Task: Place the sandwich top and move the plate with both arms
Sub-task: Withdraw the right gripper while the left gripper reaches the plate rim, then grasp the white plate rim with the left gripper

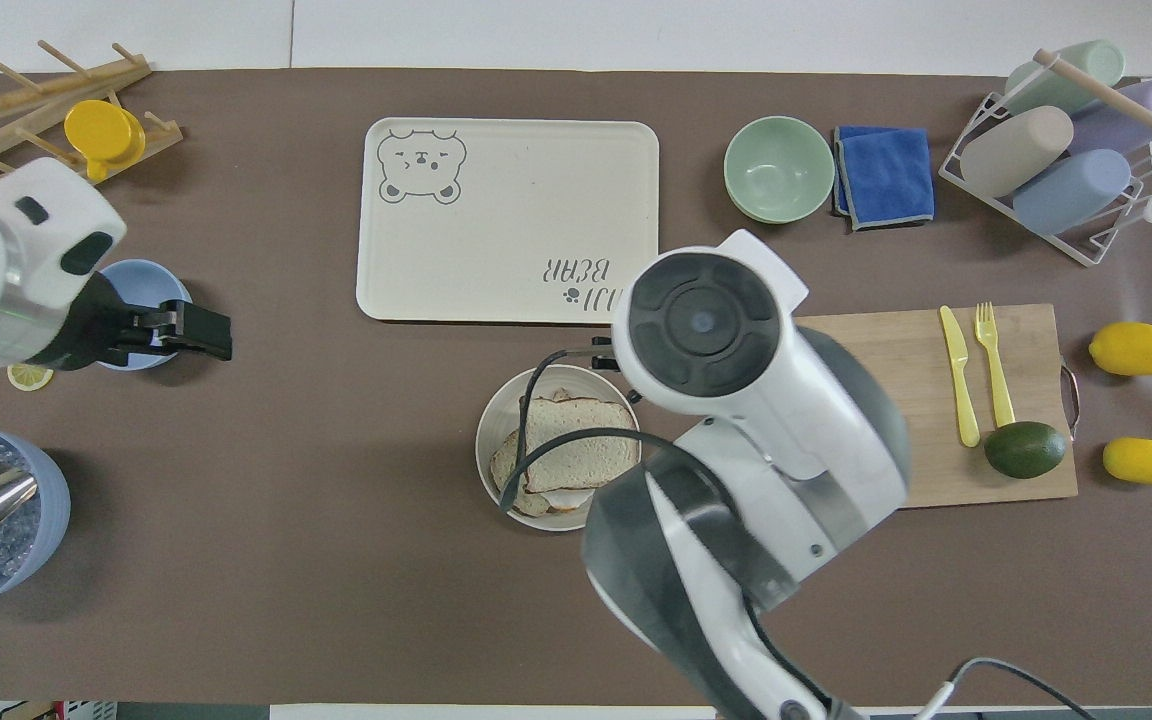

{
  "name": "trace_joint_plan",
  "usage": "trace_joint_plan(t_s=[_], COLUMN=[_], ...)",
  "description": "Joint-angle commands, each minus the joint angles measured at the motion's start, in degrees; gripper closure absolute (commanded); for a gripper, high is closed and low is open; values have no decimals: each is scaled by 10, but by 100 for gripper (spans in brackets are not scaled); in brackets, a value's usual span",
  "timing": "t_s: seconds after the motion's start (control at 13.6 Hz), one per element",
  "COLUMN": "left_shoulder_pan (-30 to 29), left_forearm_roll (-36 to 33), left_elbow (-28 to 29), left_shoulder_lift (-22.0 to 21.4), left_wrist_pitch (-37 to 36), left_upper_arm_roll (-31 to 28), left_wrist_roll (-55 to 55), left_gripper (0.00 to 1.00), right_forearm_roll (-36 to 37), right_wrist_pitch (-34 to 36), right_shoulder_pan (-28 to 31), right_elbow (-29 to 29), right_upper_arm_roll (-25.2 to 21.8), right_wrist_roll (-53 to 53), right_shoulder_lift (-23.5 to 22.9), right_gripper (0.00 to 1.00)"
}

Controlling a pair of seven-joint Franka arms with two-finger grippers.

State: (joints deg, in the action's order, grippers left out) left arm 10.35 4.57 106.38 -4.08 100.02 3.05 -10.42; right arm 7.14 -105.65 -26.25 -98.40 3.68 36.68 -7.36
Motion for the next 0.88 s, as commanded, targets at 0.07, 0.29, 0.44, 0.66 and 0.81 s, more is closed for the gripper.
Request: trace_joint_plan(t_s=[0.07,0.29,0.44,0.66,0.81], left_shoulder_pan=[93,159,176,191,192], left_forearm_roll=[47,68,73,75,77], left_elbow=[128,188,229,242,242], left_shoulder_lift=[-2,44,48,69,77], left_wrist_pitch=[138,258,317,346,350], left_upper_arm_roll=[-6,-6,-6,-6,-5], left_wrist_roll=[-61,-89,-85,-85,-85], left_gripper=[0,0,0,3,9], right_forearm_roll=[-56,-57,-61,-59,-59], right_wrist_pitch=[72,140,150,137,126], right_shoulder_pan=[94,188,232,239,238], right_elbow=[-10,-5,-4,-10,-13], right_upper_arm_roll=[2,0,1,-7,-26], right_wrist_roll=[-91,-219,-284,-318,-354], right_shoulder_lift=[72,105,110,110,108], right_gripper=[0,0,0,0,0])
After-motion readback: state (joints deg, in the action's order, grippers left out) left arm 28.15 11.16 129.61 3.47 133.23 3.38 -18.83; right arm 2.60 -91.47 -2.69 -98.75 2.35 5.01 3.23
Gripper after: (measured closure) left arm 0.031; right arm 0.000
